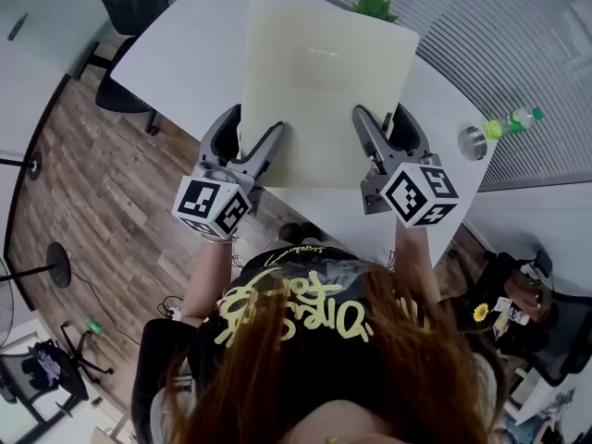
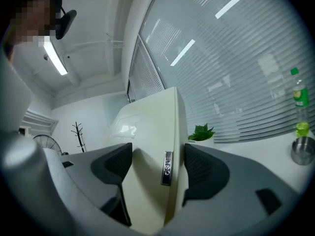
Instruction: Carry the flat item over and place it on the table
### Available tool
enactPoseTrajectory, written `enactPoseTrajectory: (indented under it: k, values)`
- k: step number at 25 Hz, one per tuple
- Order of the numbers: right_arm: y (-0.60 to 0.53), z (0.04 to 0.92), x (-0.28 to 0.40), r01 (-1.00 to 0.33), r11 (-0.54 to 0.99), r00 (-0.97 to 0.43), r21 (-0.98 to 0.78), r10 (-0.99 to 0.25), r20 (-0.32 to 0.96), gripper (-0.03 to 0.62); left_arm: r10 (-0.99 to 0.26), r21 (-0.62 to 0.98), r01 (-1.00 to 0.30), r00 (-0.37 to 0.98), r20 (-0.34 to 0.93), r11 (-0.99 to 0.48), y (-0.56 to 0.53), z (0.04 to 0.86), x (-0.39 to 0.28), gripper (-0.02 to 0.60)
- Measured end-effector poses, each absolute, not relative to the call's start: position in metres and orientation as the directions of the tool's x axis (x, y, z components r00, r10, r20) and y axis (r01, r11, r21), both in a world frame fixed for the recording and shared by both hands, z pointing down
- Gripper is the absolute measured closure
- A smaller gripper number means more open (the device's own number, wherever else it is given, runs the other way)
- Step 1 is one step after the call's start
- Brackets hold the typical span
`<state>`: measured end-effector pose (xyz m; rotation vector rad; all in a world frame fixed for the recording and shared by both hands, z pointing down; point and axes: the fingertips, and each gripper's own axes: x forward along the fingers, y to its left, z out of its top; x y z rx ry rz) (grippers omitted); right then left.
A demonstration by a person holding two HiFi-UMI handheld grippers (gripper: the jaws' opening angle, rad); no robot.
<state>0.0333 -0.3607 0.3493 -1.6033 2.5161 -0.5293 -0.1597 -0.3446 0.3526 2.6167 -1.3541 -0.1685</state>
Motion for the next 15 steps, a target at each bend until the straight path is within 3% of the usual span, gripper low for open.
enactPoseTrajectory:
  k: [15]
  values:
    - [-0.367, 0.388, 0.033, -0.864, 0.338, -0.424, -0.373, -0.888, 0.177, 0.272, -0.808, 0.256, -0.791, 0.586, 0.057, -0.555, -0.354, 0.39, -0.159, 0.249]
